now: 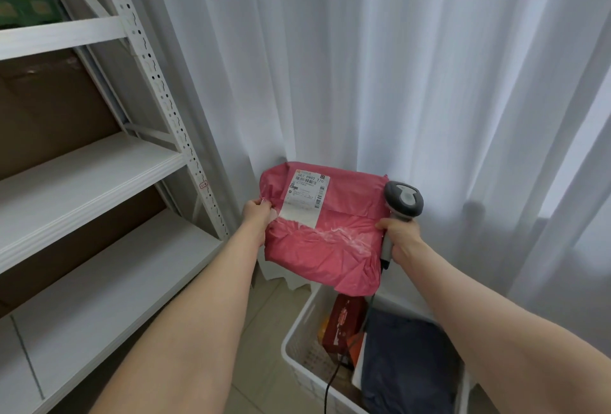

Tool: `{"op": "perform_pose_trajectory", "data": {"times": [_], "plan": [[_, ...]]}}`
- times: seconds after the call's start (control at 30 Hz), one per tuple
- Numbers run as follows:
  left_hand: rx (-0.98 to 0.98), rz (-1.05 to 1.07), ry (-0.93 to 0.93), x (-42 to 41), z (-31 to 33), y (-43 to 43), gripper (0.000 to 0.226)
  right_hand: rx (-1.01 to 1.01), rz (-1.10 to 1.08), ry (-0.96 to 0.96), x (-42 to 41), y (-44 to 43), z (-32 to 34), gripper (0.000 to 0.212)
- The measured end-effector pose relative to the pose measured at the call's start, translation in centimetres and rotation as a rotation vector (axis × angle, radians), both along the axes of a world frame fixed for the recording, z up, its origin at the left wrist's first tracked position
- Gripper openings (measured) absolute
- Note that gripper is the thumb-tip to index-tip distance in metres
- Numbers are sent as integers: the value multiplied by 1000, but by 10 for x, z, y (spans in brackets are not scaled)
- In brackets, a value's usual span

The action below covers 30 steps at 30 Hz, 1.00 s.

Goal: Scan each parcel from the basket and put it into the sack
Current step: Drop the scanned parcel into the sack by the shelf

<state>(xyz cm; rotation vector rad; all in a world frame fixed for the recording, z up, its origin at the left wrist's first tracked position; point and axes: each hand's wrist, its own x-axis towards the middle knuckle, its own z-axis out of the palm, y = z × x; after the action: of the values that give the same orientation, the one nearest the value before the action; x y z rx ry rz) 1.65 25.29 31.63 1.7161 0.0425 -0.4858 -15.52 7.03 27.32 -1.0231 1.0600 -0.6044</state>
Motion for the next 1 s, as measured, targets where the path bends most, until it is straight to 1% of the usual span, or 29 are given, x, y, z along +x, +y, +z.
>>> {"op": "perform_pose_trajectory", "data": {"times": [0.07,0.1,0.13,0.17,0.2,0.23,0.27,0.33,0.37,0.47,0.53,0.57,0.63,0.67,0.73,0.83,0.9,1.0], "plan": [[-74,-116,134,-6,6,-1,40,-8,-3,-5,-3,-3,0,31],[-62,-174,188,-8,8,-3,54,-17,-6,-13,-5,-4,2,30],[0,-241,213,-7,7,-4,69,-33,-6,-15,-6,-4,3,30],[92,-293,202,-6,4,-3,78,-49,-1,-10,-8,-5,5,31],[175,-332,168,-4,1,-2,79,-65,4,-9,-9,-6,5,31],[235,-358,152,-3,-1,-2,73,-75,15,-1,-12,-6,6,31],[255,-369,155,-6,0,-2,62,-89,24,9,-12,-6,5,32],[206,-351,178,-16,4,-4,35,-123,43,50,-13,-6,6,32],[173,-329,182,-18,3,-5,29,-147,52,84,-14,-6,7,32],[132,-222,115,-21,-4,-10,29,-221,68,205,-15,-6,10,29],[130,-171,77,-22,-9,-12,30,-220,69,230,-17,-4,14,20],[136,-148,61,-22,-11,-13,30,-204,76,189,-17,-1,16,16],[157,-105,43,-21,-15,-14,33,-154,124,42,-17,5,21,10],[149,-80,47,-21,-17,-15,34,-118,178,-30,-16,9,25,8],[124,-37,69,-18,-22,-15,33,-82,308,-110,-14,19,33,5],[81,12,122,-17,-30,-16,28,-82,449,-133,-6,36,44,5],[39,32,152,-18,-32,-16,26,-82,492,-124,-1,47,48,4],[-3,46,185,-17,-36,-15,30,-89,523,-113,5,57,52,7]]}}
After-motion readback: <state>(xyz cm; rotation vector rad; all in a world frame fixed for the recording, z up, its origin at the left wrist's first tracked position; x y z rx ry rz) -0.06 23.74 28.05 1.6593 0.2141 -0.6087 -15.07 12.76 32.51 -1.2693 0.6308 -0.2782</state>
